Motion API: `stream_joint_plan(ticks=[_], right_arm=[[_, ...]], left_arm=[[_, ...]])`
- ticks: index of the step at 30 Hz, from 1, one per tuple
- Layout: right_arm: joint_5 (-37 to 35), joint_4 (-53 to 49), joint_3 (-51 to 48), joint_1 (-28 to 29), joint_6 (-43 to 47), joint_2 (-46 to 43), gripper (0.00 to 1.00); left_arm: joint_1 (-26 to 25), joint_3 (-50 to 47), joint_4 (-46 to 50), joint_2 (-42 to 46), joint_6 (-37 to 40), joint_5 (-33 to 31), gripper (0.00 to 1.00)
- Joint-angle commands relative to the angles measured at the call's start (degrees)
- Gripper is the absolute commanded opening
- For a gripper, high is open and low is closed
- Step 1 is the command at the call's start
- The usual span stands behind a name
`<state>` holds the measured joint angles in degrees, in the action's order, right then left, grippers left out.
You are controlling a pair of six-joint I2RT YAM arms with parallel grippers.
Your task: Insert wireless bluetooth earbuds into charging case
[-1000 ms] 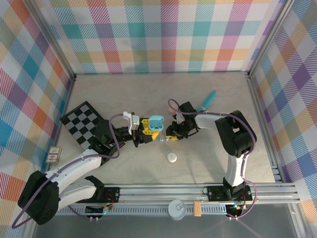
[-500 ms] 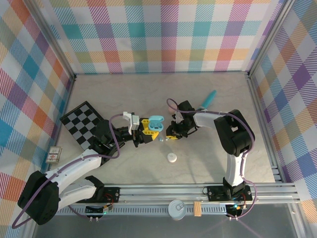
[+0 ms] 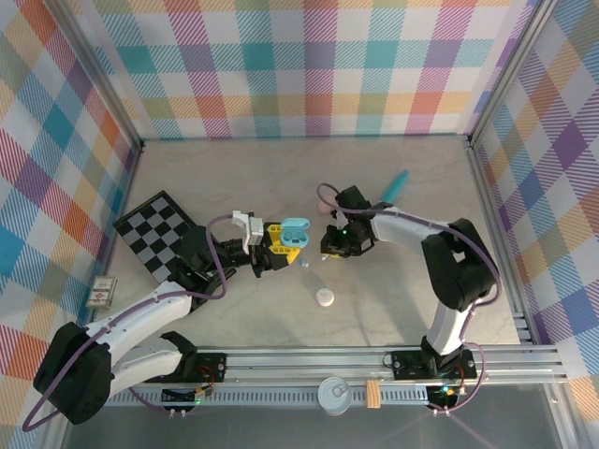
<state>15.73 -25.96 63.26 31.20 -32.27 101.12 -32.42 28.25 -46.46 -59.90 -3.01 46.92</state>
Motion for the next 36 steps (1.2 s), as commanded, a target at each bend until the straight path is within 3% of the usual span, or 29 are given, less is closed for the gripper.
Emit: stream_joint_plan(ticks=[1,8,15,29,36], right_arm=[[-10.9,-7.4,-0.9,0.4,-1.6,-4.6,0.18],[-17.9,-12.0,-1.6,0.6,-4.5,-10.6,0.18],[-20.6,-15.8,-0.3,1.1,-4.8,-13.9,0.18],[-18.6,-18.6,2.8,2.5,-6.5,-18.7,0.19],[-16.2,-19.5,10.2,7.9,-4.4,-20.3,0.19]], left_arm=[[0.6,-1.3,0.3,0.8,2.7,-1.8,0.26],[0.6,-1.1,4.1,0.6,7.6,-10.6,0.26],[0.6,-2.3,3.5,-0.8,11.0,-17.6,0.26],[0.6,-2.5,-1.4,-7.0,12.1,-20.5,0.26],[0.5,-2.4,-4.0,-9.4,12.0,-20.1,0.26]])
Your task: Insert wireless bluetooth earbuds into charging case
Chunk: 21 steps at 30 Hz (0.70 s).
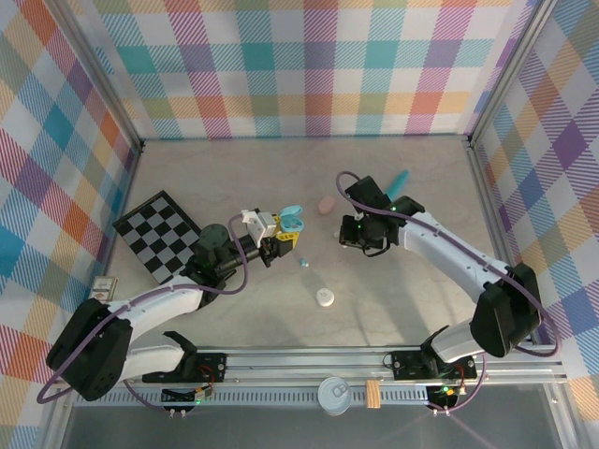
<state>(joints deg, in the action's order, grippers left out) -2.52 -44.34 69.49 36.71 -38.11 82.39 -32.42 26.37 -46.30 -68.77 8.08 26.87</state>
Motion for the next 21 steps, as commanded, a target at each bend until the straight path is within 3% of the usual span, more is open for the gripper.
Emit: stream_joint_plan(ticks=[1,10,21], right_arm=[[2.3,-1.0,5.1,3.2,1.5,-1.4,0.19],[6.7,3.0,13.4,8.8,3.3,0.8,0.19],[10.5,5.0,17.6,9.5,4.4,5.0,0.19]], left_arm=[[0.5,-0.6,-4.4,-0.7,1.0,0.0,0.26],[0.5,-1.5,-5.2,-1.5,2.4,-0.2,0.25],[0.5,-1.6,-4.3,-1.7,3.6,0.4,0.24]])
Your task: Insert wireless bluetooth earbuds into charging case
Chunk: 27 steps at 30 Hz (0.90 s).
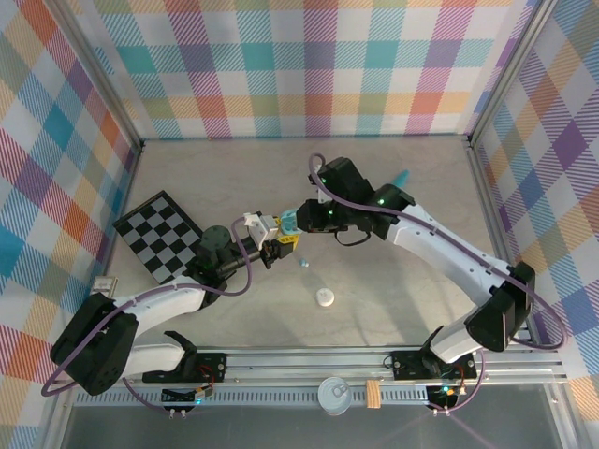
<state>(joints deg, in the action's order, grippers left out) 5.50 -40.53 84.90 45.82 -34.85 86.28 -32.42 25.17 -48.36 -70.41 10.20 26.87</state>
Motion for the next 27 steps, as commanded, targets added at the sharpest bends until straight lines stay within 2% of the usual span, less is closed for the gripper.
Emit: stream_joint_plan(ticks=[1,24,27], right_arm=[[2.7,1.4,2.4,0.5,1.3,1.4,0.19],[5.7,1.2,4.0,1.6,2.2,5.7,0.19],[7.0,1.2,4.1,1.7,2.2,5.6,0.21]], left_arm=[[0.5,-0.3,-2.2,-0.1,1.4,0.4,0.24],[0.3,-0.5,-2.1,0.2,1.4,0.2,0.24],[0.3,-0.5,-2.1,0.3,1.5,0.0,0.24]])
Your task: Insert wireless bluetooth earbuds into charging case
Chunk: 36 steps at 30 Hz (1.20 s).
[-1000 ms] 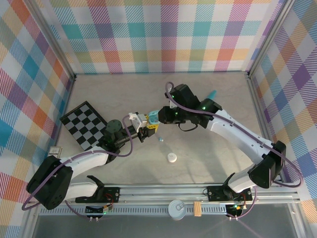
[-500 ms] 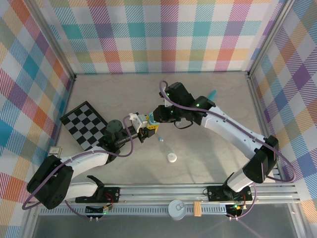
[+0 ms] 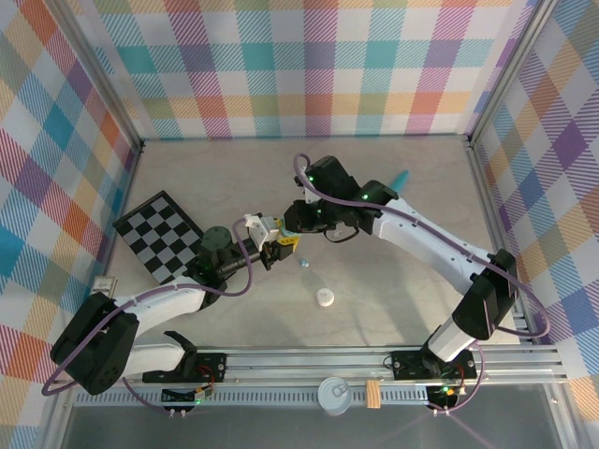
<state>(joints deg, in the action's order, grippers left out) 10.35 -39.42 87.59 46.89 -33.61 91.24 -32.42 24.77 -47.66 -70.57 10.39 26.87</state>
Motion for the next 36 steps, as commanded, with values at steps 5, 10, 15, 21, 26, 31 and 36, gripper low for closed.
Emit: stream_joint_plan(ticks=[5,10,15,21,26,31,36], right_arm=[[0.3,-0.7,1.1,0.7,1.3,-1.1,0.32],[-1.1,0.2,-0.7,0.7,3.1,-5.5,0.42],[-7.0,3.7,-8.7,0.7,4.4,-14.5,0.47],[-17.3,8.4,-20.5,-0.8,0.4,-23.7,0.47],[-15.9,8.9,-24.5,-5.7,-6.1,-20.4,0.49],[-9.7,9.1,-21.9,-7.6,-6.2,-9.9,0.49],[-5.0,11.0,-18.7,-7.5,-5.3,1.3,0.46]], left_arm=[[0.4,-0.7,-4.6,0.5,0.7,0.5,0.24],[0.8,-1.6,-7.0,0.5,-0.5,-0.2,0.23],[2.6,-2.8,-7.4,2.1,-1.7,-0.1,0.23],[5.2,-4.4,-6.9,5.9,-3.2,0.0,0.22],[6.0,-4.8,-4.0,10.1,-3.0,0.2,0.22],[6.0,-4.7,-0.1,15.5,-3.2,1.3,0.22],[6.0,-4.8,0.3,20.4,-5.9,2.5,0.22]])
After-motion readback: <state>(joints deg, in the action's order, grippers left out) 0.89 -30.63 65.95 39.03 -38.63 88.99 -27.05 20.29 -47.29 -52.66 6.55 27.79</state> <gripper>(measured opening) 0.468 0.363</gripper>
